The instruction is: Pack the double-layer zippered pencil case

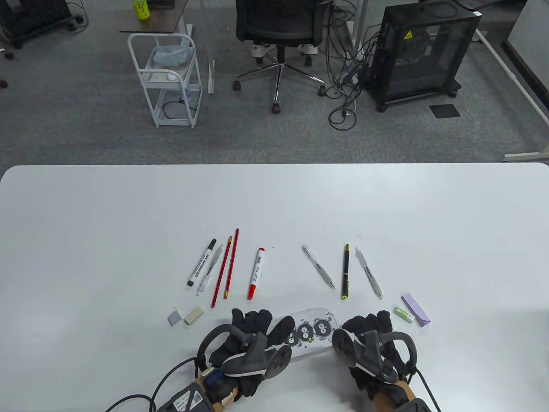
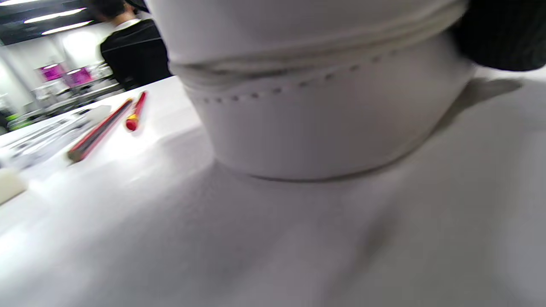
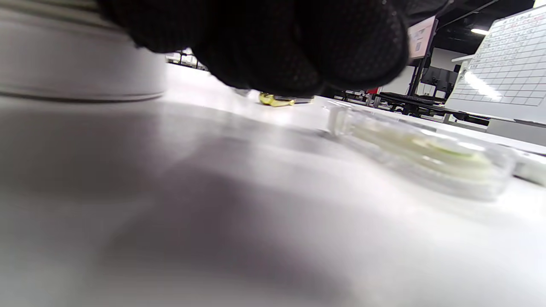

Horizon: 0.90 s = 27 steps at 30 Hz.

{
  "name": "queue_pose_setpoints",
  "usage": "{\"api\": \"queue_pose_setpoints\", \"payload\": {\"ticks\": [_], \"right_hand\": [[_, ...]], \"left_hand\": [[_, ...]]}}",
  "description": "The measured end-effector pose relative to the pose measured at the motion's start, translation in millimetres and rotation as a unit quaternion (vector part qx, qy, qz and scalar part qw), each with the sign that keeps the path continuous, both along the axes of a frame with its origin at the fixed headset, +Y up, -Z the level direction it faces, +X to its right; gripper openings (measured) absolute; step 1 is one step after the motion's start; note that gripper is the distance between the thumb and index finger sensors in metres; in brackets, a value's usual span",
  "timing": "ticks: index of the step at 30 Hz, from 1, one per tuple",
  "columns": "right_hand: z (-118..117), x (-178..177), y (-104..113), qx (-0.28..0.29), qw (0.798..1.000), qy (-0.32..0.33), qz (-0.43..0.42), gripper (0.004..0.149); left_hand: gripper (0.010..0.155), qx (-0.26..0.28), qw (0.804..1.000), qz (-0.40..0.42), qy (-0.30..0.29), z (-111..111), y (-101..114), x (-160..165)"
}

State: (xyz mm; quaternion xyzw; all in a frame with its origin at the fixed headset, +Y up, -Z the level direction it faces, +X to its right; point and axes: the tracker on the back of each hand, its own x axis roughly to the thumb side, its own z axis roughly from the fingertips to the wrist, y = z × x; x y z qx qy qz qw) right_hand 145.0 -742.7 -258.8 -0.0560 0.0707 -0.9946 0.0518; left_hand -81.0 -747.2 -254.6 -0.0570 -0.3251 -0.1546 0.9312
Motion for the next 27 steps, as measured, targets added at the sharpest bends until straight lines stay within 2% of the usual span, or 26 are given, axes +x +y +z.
{"api": "queue_pose_setpoints", "payload": {"ticks": [4,8,14,17,21,24,27], "right_hand": [[-2,6,0,-0.004,1.000,0.017,-0.025,0.045],[0,10,1,0.002,0.994,0.093,-0.060,0.045],[0,10,0,-0.020,0.973,0.206,-0.099,0.046],[1,3,-1,-0.031,0.972,0.221,-0.072,0.046],[-4,6,-4,-0.070,0.973,0.202,-0.080,0.046],[-4,6,-4,-0.057,0.979,0.181,-0.077,0.047],[-8,13,0,-0.032,0.987,0.140,-0.069,0.048]], "left_hand": [[0.102,-0.007,0.997,0.037,-0.070,2,-1,-3],[0.101,-0.012,0.987,0.066,-0.147,6,-2,-9],[0.099,-0.004,0.974,0.078,-0.214,15,-2,-4],[0.098,0.003,0.973,0.062,-0.224,17,-3,-1],[0.097,0.003,0.975,0.064,-0.212,15,-3,0],[0.097,0.020,0.978,0.060,-0.198,16,0,2],[0.095,0.015,0.985,0.073,-0.156,18,3,7]]}}
